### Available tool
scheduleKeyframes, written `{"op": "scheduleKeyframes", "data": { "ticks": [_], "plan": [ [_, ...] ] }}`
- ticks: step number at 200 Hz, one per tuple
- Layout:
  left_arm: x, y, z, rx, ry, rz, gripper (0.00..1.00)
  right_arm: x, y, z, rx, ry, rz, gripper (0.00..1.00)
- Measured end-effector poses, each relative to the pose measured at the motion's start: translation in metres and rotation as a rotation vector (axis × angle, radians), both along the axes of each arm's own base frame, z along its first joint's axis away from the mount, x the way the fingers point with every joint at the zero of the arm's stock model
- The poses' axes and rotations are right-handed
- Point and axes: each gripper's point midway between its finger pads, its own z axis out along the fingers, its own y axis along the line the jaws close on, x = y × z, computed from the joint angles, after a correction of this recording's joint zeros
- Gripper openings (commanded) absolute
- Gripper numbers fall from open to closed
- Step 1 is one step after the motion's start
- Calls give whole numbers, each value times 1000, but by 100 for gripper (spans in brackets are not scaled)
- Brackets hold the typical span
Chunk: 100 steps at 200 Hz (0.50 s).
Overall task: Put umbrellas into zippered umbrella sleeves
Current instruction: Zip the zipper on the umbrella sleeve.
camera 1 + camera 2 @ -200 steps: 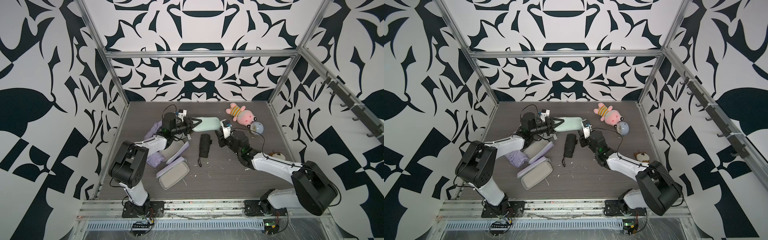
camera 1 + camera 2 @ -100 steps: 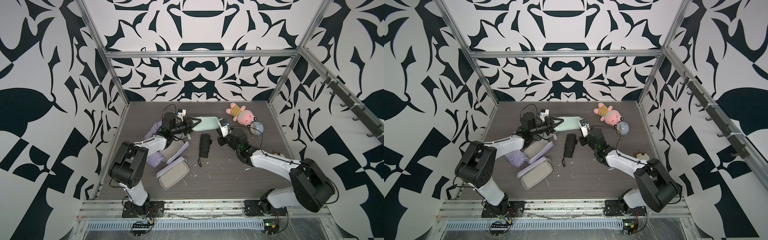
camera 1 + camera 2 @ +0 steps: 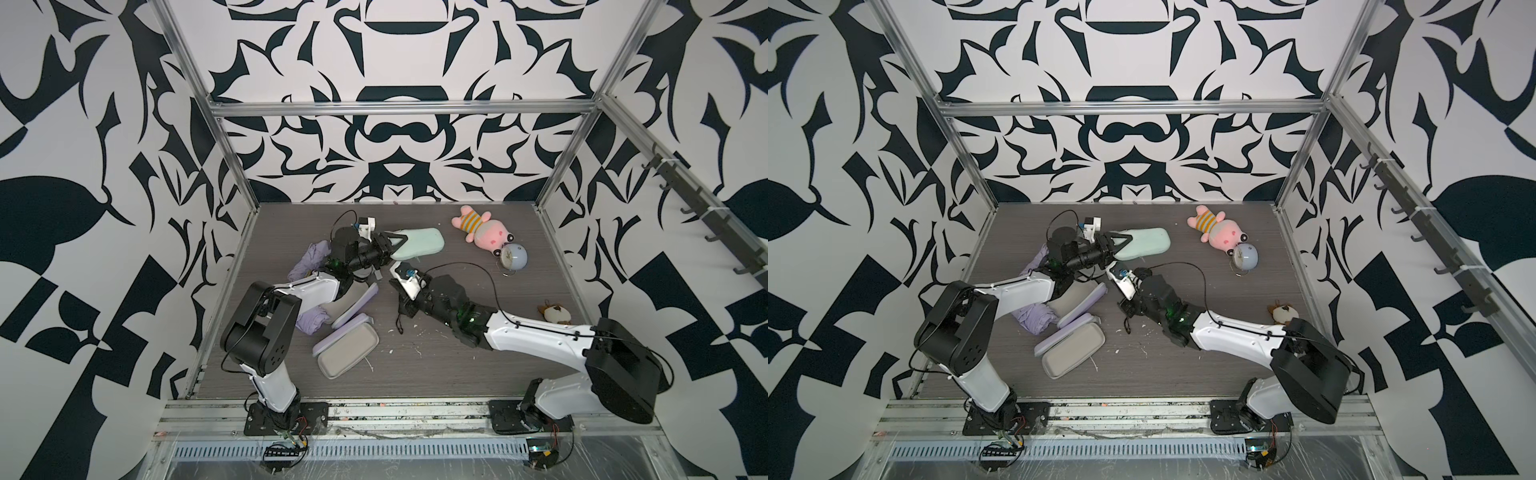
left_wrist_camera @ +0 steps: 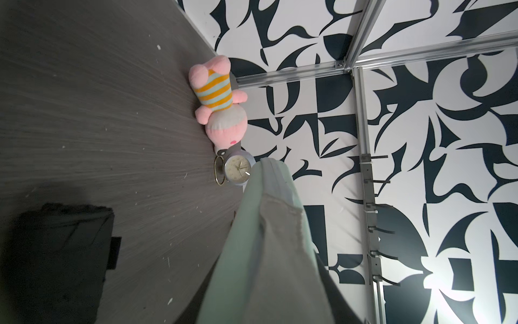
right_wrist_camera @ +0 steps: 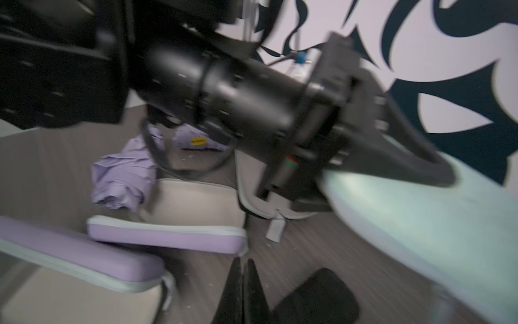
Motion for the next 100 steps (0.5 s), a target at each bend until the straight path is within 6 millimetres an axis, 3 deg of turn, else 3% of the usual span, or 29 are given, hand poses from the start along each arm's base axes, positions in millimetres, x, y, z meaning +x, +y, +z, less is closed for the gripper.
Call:
{"op": "scheduleKeyframes", "data": {
  "ticks": [37, 57, 76, 100],
  "plan": [
    [1, -13, -8, -38, -5, 38, 2, 6, 15, 5, 135, 112, -20, 0],
    [-1, -11, -20, -46, 24, 52, 3, 16, 2, 9, 204, 188, -78, 28],
    [2, -4, -23, -56, 31, 79, 7, 42, -43, 16, 309, 293, -191, 54],
    [7, 1, -15, -88, 11, 110, 10, 81, -132, 16, 502, 423, -408, 74]
  ]
}}
